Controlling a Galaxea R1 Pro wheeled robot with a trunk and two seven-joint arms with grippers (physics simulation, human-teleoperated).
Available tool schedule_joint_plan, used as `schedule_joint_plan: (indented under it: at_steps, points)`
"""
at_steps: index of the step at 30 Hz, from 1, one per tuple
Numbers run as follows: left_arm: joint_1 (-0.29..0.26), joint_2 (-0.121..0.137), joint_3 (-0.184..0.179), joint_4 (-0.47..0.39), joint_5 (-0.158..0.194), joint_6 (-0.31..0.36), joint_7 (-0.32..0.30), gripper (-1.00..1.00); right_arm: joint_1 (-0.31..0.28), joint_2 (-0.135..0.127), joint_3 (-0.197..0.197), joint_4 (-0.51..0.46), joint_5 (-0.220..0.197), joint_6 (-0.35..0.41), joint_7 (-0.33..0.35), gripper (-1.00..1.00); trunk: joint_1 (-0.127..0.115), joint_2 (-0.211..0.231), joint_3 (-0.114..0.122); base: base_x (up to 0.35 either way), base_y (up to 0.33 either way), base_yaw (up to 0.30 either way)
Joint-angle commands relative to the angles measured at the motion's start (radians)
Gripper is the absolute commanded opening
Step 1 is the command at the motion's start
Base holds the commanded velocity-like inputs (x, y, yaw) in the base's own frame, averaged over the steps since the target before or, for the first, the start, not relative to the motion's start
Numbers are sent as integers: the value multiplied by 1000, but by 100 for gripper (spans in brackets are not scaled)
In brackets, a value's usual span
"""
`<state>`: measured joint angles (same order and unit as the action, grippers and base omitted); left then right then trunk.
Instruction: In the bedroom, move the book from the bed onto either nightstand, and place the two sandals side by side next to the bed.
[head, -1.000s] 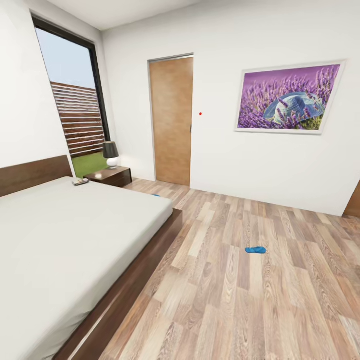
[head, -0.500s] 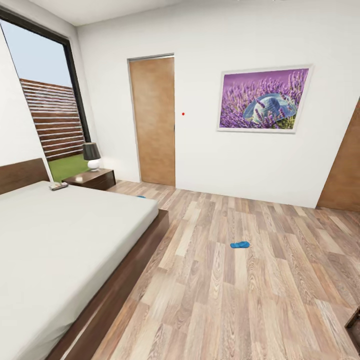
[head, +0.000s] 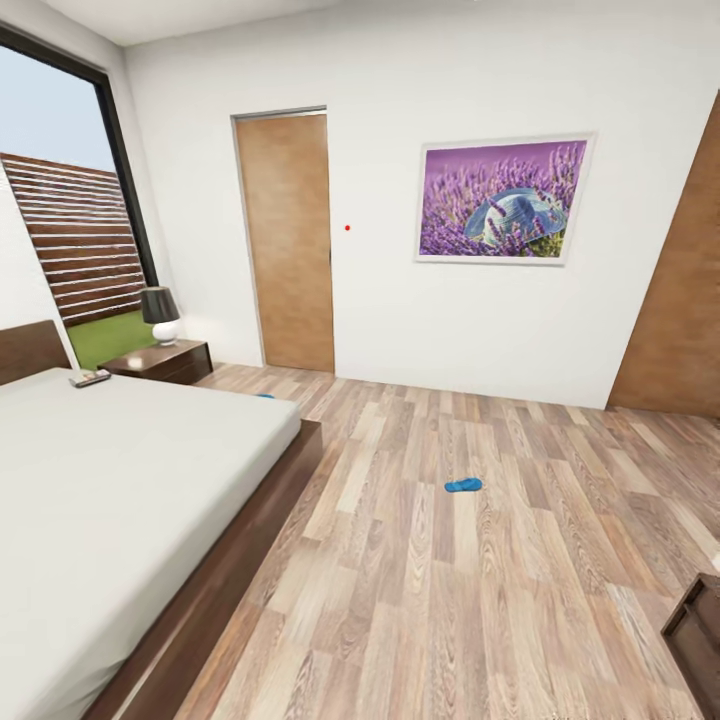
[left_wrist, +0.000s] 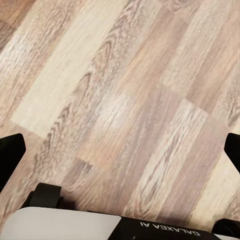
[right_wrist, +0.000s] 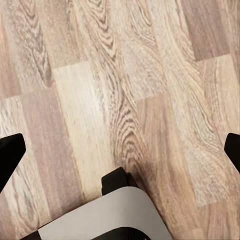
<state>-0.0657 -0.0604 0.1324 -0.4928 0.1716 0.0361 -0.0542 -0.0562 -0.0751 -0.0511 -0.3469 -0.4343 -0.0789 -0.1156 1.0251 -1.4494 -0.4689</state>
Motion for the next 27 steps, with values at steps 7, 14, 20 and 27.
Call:
schedule_joint_plan:
  at_steps: [7,14,20,27]
  points:
    - [0,-1,6,-1,9,4,-6,100,-1,0,2,0,-11,-4,-1,100,0,-1,-1,0,0,-84]
    - [0,-1,6,-1,9,4,-6,100,-1,0,3,0,-11,-4,-1,100,0,-1,-1,0,0,-77]
    - [0,-1,6,-1,9,4,-6,100,-1,1,4,0,-11,-4,-1,100,0,-1,-1,22,0,-99]
    - [0,-1,6,0,9,4,-6,100,-1,1,4,0,-11,-4,0,100,0,-1,-1,92,35,-135]
